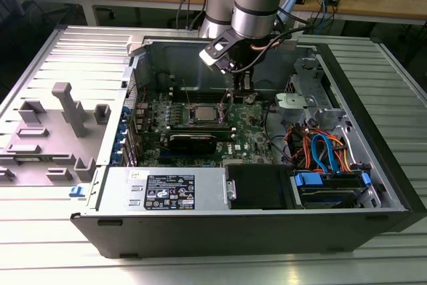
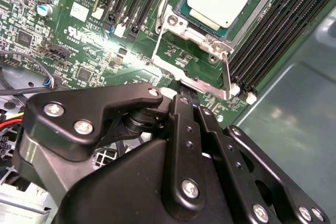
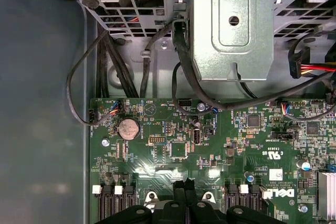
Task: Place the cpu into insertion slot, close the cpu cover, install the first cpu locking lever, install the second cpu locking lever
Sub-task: 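Close the cpu cover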
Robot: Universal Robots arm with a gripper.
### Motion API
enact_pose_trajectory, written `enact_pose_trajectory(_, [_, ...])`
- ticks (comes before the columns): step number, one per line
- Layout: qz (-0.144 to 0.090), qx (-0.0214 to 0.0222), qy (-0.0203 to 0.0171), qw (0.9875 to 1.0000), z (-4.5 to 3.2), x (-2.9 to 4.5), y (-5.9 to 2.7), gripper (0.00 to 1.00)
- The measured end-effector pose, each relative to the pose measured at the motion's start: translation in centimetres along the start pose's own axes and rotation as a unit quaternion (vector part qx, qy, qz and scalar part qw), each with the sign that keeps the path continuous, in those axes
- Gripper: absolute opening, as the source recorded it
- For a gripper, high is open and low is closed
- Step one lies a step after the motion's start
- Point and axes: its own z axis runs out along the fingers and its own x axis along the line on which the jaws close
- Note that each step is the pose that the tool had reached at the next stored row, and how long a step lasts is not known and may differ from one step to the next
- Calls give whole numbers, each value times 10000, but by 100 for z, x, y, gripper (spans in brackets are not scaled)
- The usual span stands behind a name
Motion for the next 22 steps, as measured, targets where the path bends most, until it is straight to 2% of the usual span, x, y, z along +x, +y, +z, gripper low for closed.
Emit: enact_pose_trajectory(22, [0,14,0,10000,10,0,-105,11])
